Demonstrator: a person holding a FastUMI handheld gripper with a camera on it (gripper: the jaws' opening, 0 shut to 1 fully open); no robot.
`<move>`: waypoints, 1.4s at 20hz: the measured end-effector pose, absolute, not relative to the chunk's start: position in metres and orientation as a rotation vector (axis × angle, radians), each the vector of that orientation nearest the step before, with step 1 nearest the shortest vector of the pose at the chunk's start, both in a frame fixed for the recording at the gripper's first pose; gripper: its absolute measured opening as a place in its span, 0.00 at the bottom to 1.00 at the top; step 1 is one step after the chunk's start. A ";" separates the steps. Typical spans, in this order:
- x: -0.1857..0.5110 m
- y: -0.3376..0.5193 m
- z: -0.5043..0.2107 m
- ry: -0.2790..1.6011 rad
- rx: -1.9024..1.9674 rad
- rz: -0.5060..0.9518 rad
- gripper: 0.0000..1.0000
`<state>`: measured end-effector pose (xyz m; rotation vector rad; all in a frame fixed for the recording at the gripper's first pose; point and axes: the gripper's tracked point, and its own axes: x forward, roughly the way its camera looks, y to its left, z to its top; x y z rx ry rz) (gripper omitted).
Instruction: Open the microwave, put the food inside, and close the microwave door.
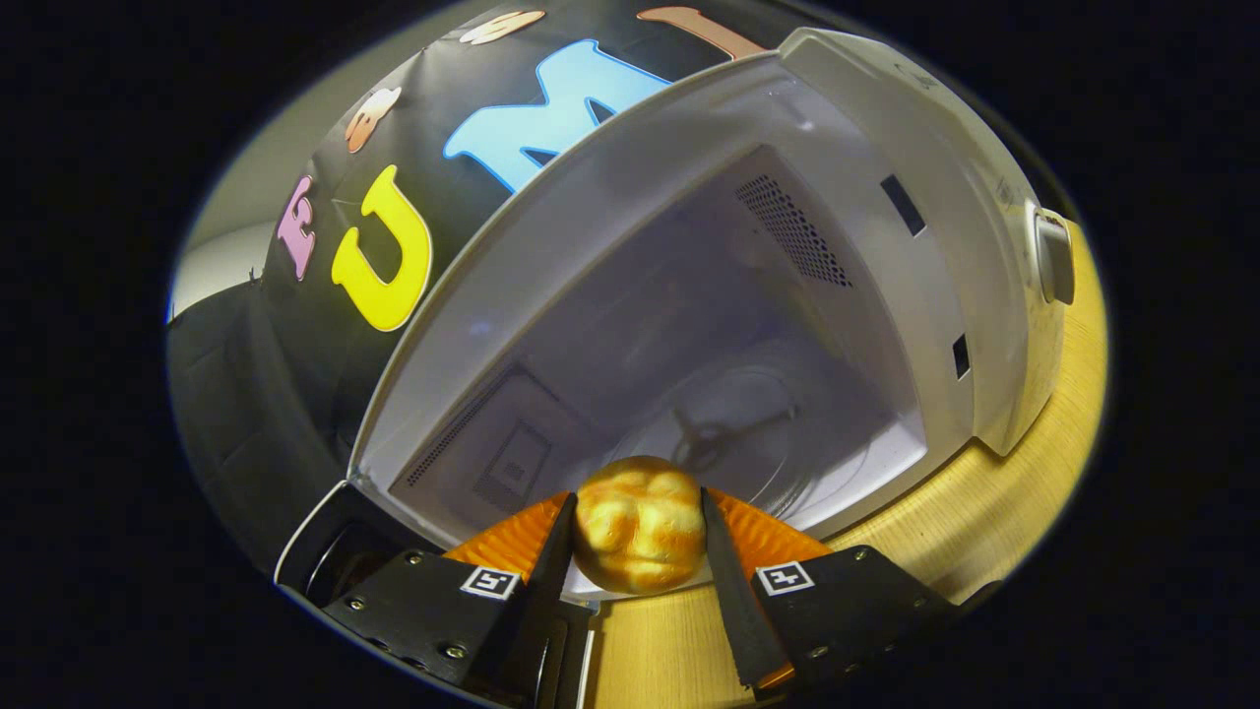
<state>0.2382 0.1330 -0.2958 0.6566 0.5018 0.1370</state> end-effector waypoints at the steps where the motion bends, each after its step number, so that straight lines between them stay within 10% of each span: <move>1: 0.242 0.131 -0.301 0.505 0.652 0.124 0.72; 12: 0.248 0.124 -0.308 0.494 0.614 0.086 0.96; 28: 0.113 0.144 -0.154 0.328 0.350 0.279 0.96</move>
